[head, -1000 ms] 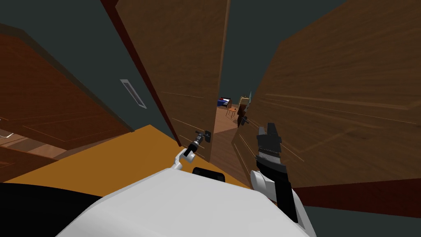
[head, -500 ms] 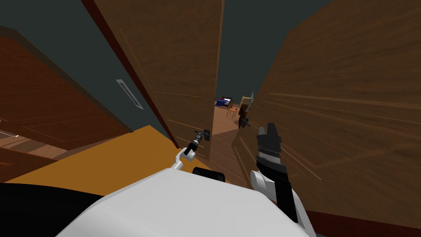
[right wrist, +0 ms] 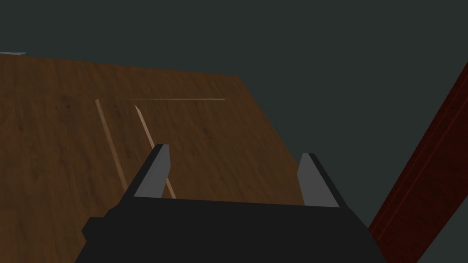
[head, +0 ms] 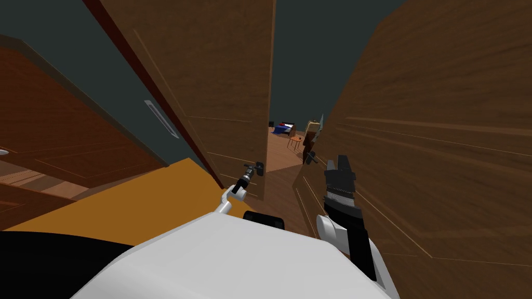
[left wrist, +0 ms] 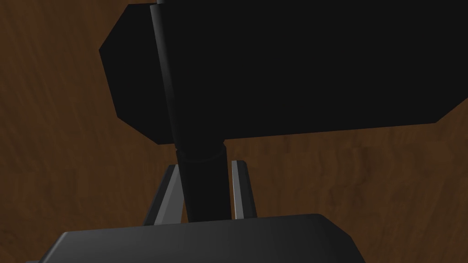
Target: Push the door open
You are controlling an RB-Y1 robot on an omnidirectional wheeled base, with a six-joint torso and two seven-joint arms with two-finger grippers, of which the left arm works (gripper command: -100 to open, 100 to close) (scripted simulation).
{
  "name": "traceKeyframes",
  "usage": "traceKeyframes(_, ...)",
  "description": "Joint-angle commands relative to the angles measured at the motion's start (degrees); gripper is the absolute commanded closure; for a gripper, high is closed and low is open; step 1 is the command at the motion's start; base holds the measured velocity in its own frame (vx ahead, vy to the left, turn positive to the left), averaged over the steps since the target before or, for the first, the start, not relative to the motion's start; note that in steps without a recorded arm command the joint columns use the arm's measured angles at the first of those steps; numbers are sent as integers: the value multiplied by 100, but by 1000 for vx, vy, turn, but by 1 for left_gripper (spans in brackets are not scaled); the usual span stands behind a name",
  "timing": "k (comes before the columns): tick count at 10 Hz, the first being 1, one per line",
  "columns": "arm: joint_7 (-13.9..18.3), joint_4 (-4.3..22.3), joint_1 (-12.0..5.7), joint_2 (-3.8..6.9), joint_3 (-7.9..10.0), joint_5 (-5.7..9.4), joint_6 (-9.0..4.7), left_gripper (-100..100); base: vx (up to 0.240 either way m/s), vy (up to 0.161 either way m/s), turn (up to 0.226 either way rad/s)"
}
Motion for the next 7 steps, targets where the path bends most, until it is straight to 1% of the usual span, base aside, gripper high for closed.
traceKeyframes(1,-25,-9,-20,39,162,15,-26,100,90,-83,45)
traceKeyframes(3,-58,42,-55,9,269,20,-25,100,82,-80,76)
traceKeyframes(7,-125,144,-127,-50,484,31,-22,100,90,-81,47)
